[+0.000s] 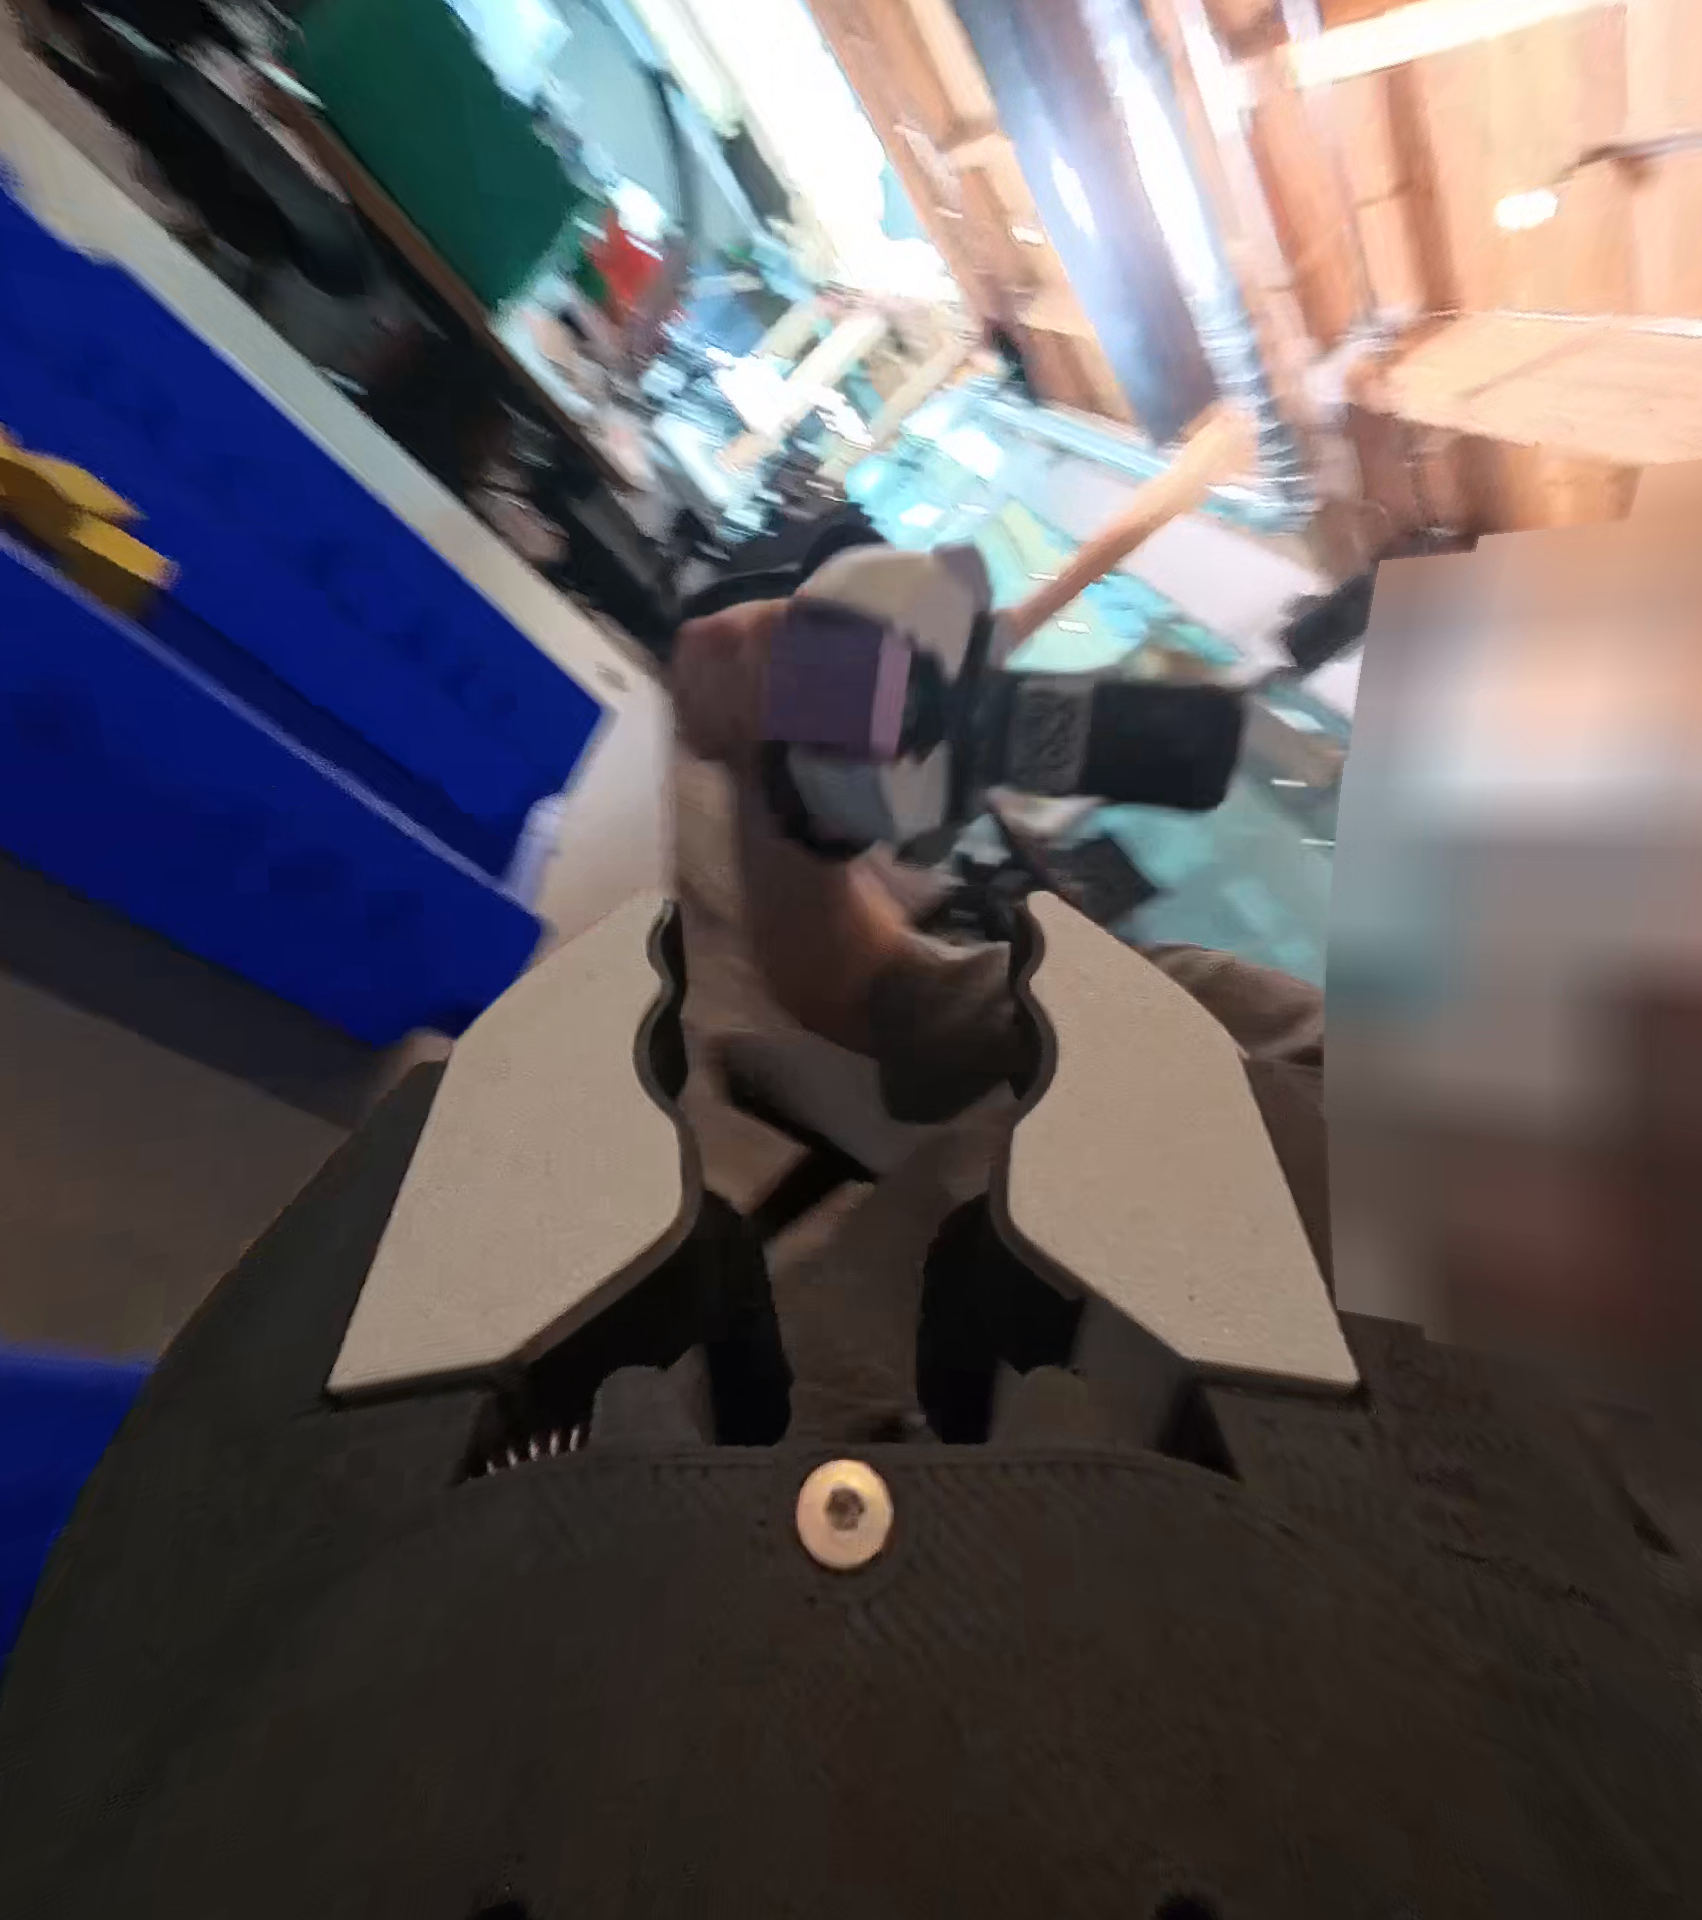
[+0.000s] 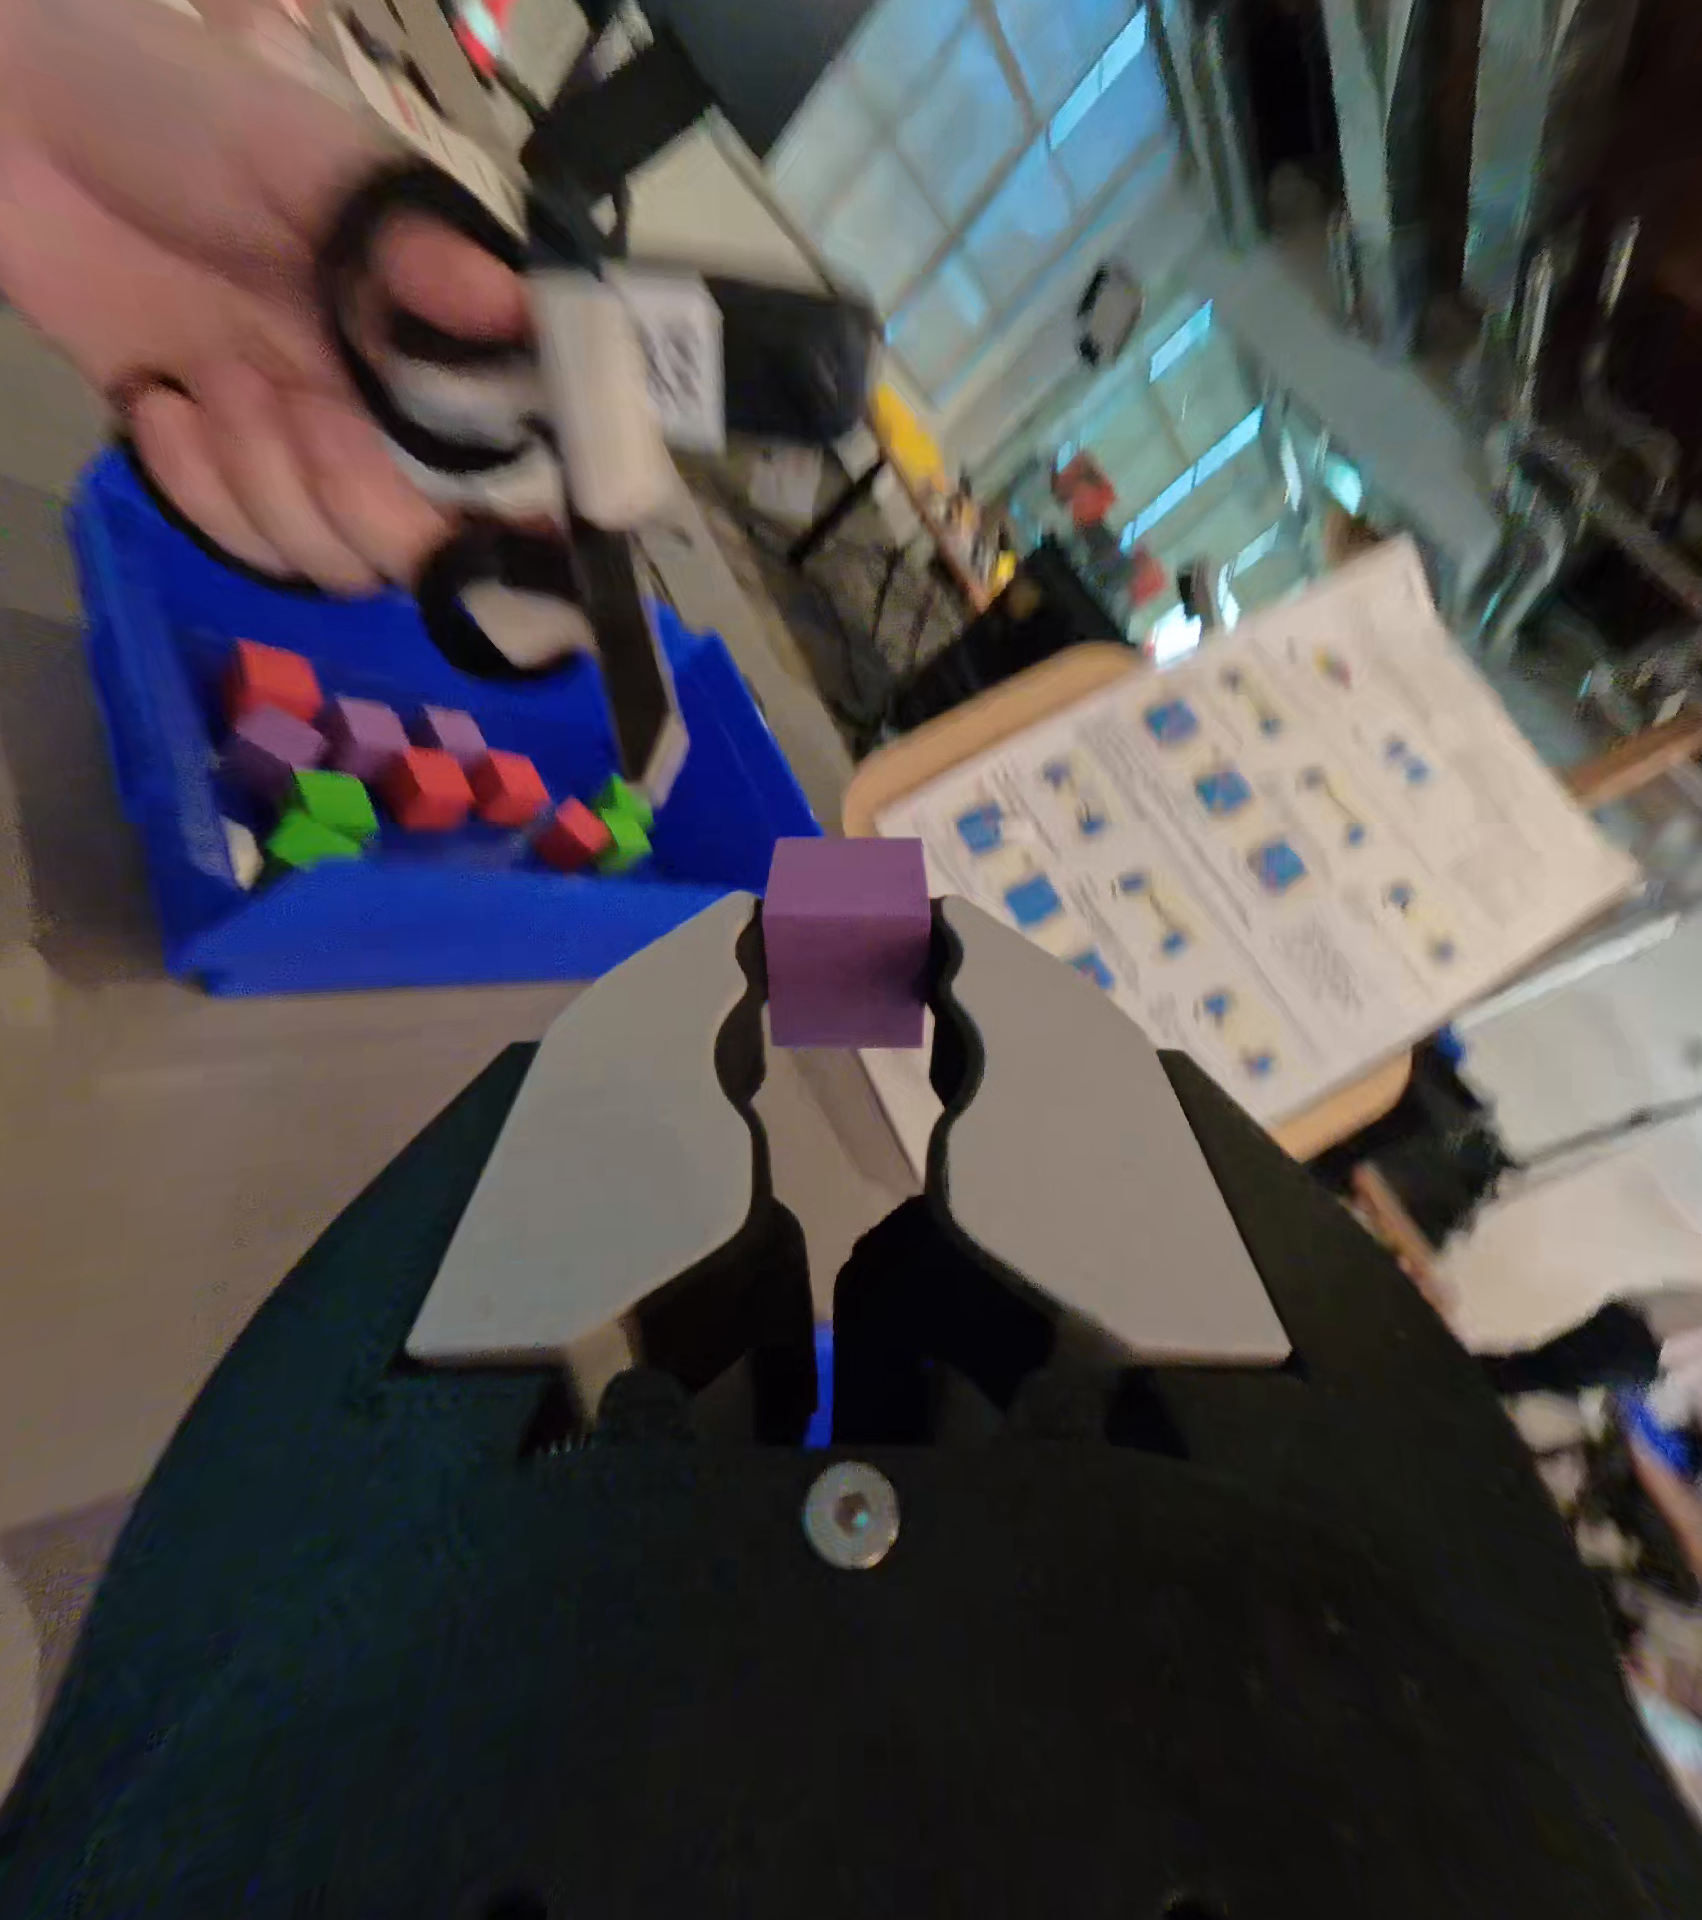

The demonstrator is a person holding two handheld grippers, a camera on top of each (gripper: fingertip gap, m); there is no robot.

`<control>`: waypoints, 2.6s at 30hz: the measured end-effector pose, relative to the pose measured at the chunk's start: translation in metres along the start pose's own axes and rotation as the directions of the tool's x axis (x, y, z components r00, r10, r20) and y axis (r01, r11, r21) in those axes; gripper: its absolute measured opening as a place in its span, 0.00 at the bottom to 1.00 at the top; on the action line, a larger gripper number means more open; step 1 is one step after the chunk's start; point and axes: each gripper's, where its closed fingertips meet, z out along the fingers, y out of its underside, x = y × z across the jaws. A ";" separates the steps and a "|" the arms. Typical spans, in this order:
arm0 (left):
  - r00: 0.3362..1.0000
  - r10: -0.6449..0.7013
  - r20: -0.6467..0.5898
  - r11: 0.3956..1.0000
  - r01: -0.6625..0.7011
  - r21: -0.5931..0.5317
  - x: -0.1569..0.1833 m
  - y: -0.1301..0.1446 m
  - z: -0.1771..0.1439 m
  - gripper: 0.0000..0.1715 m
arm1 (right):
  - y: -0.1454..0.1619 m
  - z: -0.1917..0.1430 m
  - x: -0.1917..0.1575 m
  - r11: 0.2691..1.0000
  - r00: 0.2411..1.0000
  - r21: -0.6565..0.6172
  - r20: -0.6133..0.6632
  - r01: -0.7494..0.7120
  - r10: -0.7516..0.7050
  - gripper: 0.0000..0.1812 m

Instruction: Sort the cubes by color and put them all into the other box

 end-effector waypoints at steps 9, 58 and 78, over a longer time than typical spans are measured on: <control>0.568 0.464 0.679 0.824 -0.559 -0.095 -0.006 -0.019 -0.060 0.34 | 0.201 0.010 0.048 0.645 0.872 -0.691 0.045 -0.325 0.488 0.16; 0.155 0.509 0.847 0.828 0.182 -0.531 -0.123 0.027 -0.194 0.27 | 0.176 0.010 0.032 0.820 0.888 -0.571 0.366 -0.021 0.278 0.20; 0.484 0.811 0.328 0.124 0.405 -0.906 -0.195 0.077 -0.233 0.25 | 0.146 -0.030 -0.011 0.876 0.886 -0.475 0.368 -0.082 0.283 0.20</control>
